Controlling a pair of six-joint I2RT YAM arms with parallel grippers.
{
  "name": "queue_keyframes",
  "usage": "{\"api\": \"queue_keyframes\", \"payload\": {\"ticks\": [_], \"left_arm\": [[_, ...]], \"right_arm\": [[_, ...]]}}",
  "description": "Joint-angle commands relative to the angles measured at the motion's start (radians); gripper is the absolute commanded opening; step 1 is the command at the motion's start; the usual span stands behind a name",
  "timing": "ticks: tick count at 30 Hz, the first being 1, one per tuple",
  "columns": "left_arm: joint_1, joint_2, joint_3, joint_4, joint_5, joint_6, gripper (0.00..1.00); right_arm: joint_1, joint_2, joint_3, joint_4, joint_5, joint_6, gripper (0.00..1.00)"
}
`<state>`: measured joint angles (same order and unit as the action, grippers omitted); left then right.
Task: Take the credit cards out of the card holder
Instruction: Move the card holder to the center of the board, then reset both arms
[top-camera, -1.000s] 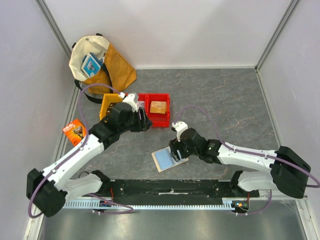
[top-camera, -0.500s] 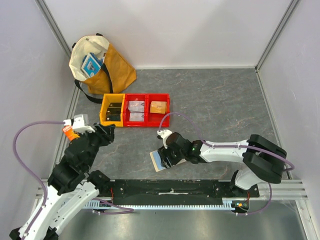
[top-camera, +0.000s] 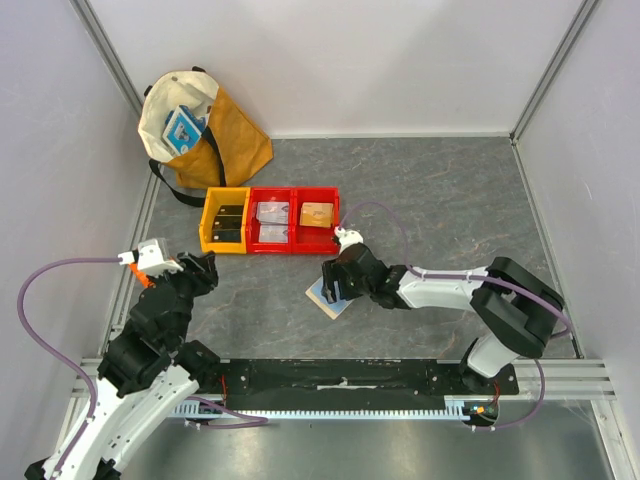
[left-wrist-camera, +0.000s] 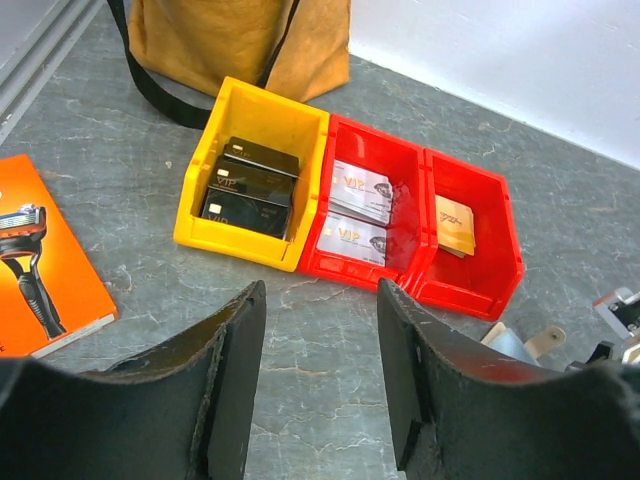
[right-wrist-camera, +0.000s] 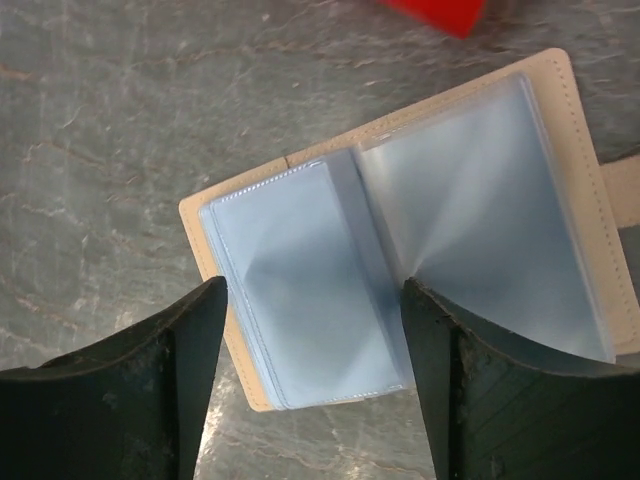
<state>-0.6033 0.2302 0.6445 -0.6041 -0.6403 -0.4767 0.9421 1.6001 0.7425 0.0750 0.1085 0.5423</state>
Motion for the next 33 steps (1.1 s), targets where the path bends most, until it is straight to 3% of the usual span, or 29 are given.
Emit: {"api": "queue_keyframes", "payload": {"ticks": [1,7,10,16,22,33], "left_arm": [[0.005,-0.003,0.006,0.007,-0.041,0.035,0.57],[0.004,-0.078,0.001,0.003,-0.065,0.027,0.84],[0.004,-0.135,0.001,-0.003,-0.075,0.021,0.92],[0.005,-0.282,0.001,-0.02,-0.128,0.001,0.93],[0.005,-0.31,0.021,-0.066,-0.176,-0.033,0.94],[0.008,-0.313,0.014,-0.063,-0.182,-0.017,0.93]], "right_arm": [[-0.043,-0.066,0.029,-0.029,0.071,-0.027,0.81],[-0.221,-0.328,0.002,-0.11,0.076,-0.087,0.98],[-0.346,-0.498,-0.018,-0.191,0.102,-0.122,0.98],[-0.531,-0.868,-0.019,-0.378,0.273,-0.229,0.98],[-0.536,-1.149,0.021,-0.481,0.514,-0.309,0.98],[-0.536,-1.445,-0.103,-0.442,0.64,-0.441,0.98]]}}
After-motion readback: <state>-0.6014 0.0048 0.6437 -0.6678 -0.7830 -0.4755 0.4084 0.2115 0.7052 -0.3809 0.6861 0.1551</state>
